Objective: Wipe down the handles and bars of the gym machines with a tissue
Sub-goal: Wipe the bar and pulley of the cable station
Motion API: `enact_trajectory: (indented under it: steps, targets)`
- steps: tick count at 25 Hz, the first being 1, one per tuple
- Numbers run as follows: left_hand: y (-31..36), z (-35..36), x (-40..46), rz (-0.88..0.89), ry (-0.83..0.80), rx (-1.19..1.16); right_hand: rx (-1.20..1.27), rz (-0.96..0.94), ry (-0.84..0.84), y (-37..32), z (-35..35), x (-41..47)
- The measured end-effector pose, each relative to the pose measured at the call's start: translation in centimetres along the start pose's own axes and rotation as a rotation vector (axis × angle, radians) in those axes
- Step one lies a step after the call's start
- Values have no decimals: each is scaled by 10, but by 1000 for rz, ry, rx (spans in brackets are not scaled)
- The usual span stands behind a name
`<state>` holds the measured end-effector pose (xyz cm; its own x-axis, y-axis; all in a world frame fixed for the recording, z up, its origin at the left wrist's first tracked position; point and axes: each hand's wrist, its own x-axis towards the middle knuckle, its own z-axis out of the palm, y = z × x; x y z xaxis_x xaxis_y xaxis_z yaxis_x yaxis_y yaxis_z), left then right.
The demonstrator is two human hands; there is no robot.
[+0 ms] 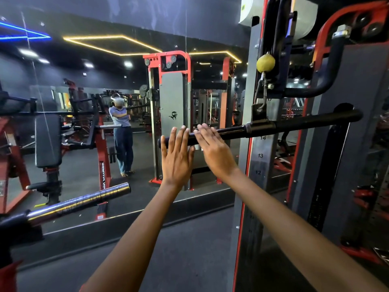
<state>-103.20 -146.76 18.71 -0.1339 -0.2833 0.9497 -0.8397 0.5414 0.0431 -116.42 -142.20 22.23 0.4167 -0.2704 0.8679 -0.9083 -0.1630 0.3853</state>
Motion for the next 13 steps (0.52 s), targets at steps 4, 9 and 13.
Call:
enact_trajectory:
  steps: [4,9,13]
  targets:
    - [-15,-8,-1,-18,16,-22,-14,273,43,66,-25,-29]
    - [-16,-11,0,-30,13,-59,133,360,71,-11,0,13]
    - [-23,-15,1,-41,36,-77,101,61,-17,1,-4,10]
